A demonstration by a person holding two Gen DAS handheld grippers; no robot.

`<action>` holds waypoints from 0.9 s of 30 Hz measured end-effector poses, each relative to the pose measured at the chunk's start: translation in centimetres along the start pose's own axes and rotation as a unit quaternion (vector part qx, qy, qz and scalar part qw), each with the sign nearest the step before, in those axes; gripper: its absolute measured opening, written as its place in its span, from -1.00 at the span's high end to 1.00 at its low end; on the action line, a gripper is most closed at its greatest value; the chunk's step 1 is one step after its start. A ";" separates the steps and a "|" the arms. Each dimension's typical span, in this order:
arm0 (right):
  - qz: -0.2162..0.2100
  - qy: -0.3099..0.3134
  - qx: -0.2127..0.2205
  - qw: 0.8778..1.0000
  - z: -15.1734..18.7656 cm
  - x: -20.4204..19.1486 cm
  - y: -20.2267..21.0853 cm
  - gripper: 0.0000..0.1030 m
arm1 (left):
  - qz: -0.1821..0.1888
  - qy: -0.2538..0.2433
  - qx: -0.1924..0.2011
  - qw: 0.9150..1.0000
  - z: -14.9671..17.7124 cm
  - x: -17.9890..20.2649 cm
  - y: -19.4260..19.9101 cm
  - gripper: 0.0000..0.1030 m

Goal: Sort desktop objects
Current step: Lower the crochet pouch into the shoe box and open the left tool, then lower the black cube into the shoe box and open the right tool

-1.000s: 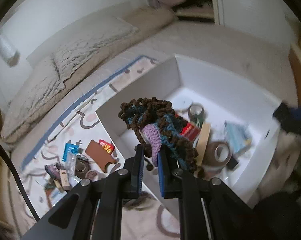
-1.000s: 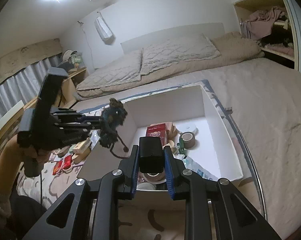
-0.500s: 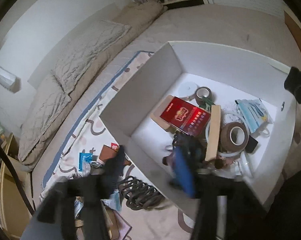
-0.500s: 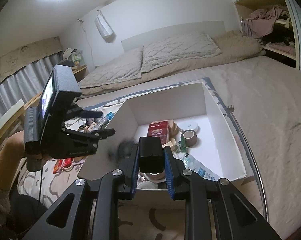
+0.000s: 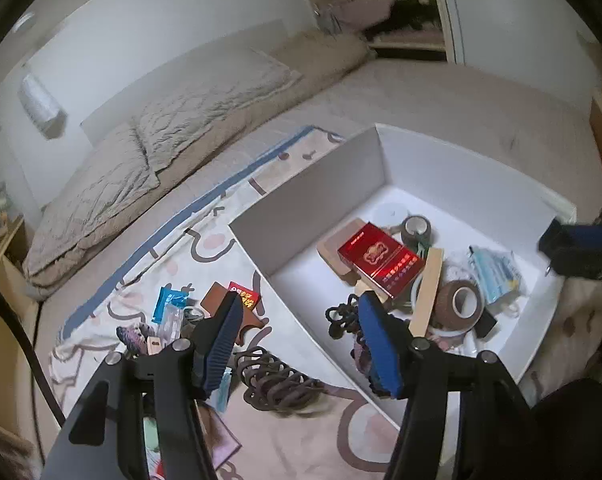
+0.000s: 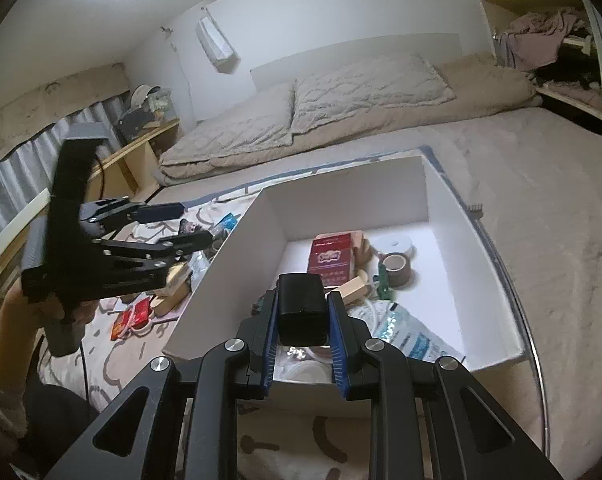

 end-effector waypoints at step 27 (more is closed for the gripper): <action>0.019 0.030 -0.114 0.993 0.2 -5.5 -8.4 0.52 | -0.033 0.192 0.099 0.976 7.3 -3.5 5.8 -0.99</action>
Point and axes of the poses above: each gripper's, at about its wrist camera, not at the fingertips, and y roughly against the way its jaws point, x to its right, z to its underside, the point moved 1 cm from there along -y, roughly the way its jaws point, and after that the axes turned 14 degrees about -y, right-handed, at the moved point
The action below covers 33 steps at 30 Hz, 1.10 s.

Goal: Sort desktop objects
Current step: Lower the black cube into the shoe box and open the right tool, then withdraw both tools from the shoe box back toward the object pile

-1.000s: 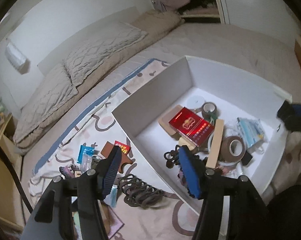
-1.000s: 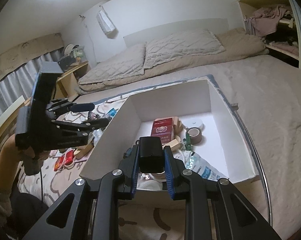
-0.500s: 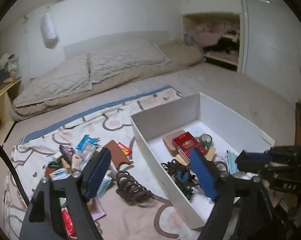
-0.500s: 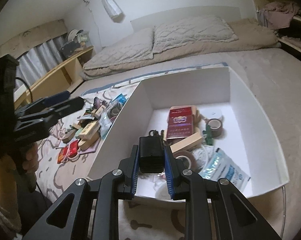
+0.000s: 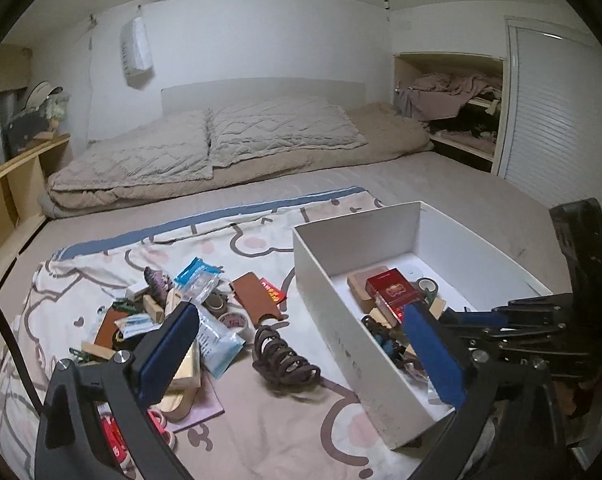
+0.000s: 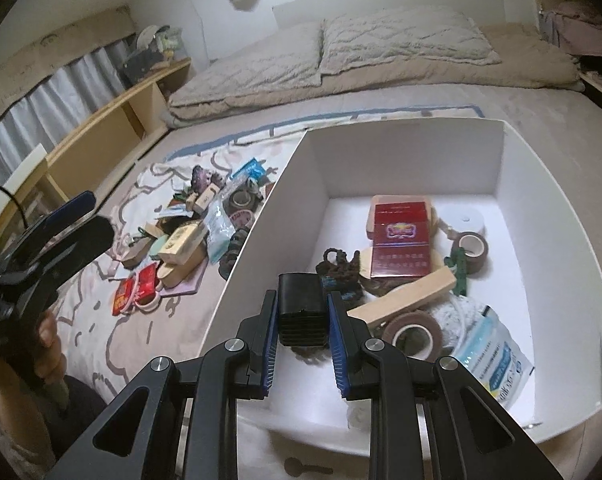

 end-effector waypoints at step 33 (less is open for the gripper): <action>-0.011 -0.092 0.012 0.996 -1.4 -0.8 -1.7 0.50 | 0.003 0.041 -0.001 0.999 3.3 -3.5 0.8 -0.99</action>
Point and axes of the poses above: each gripper's, at about its wrist camera, not at the fingertips, and y roughly against the way its jaws point, x to its right, z to its underside, the point moved 1 cm from there along -y, roughly the way its jaws point, and after that the axes turned 14 degrees about -y, right-handed, at the moved point
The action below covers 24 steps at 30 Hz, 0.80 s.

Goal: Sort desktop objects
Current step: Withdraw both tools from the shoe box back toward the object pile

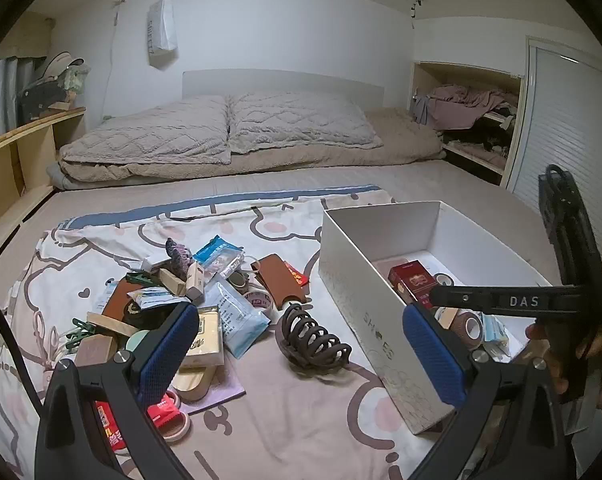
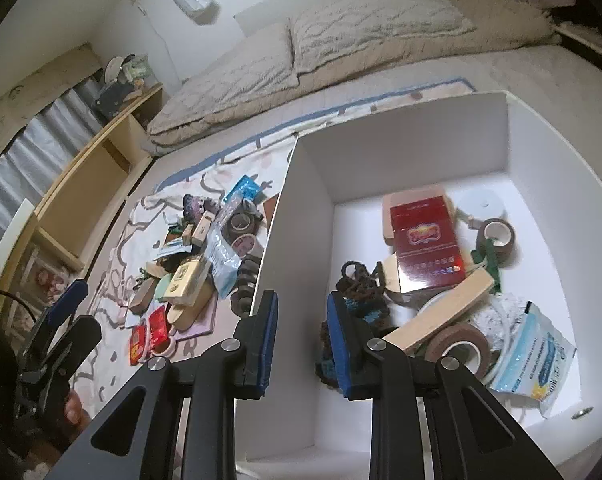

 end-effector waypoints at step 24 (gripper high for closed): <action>0.072 0.072 0.189 0.977 4.7 -1.1 6.2 -1.00 | 0.009 0.007 0.016 1.000 -0.2 0.2 1.6 -0.99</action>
Point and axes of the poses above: each gripper's, at about its wrist camera, not at the fingertips, and y roughly against the way its jaws point, x to its right, z to its underside, the point moved 1 cm from there along -y, roughly the way its jaws point, and after that the axes turned 14 degrees about -y, right-handed, at the moved point
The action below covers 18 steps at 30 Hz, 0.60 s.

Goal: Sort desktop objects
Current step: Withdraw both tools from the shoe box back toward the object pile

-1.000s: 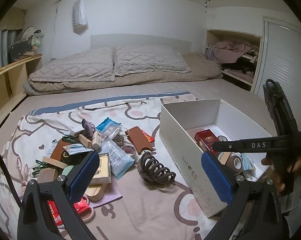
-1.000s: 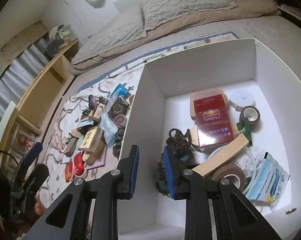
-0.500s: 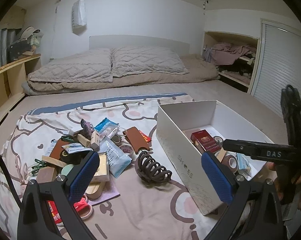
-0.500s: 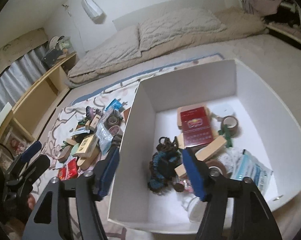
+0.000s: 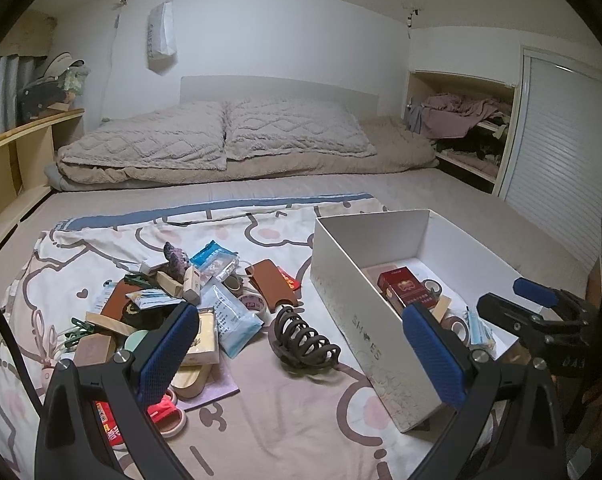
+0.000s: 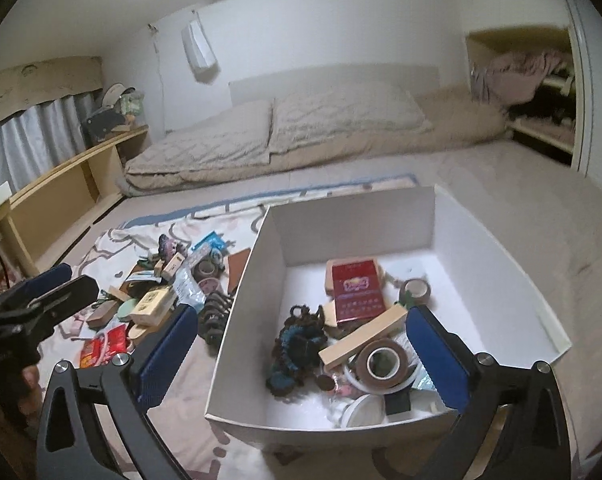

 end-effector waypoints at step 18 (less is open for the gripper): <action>0.010 -0.019 0.037 0.999 0.8 0.5 2.0 -1.00 | -0.007 0.002 0.014 1.000 0.1 -0.4 1.5 -0.99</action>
Point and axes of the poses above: each gripper's, at about its wrist camera, not at the fingertips, and y roughly against the way its jaws point, x to its right, z to its underside, the point moved 1 cm from there along -y, roughly the way its jaws point, and after that the axes turned 14 degrees about -y, right-handed, at the moved point
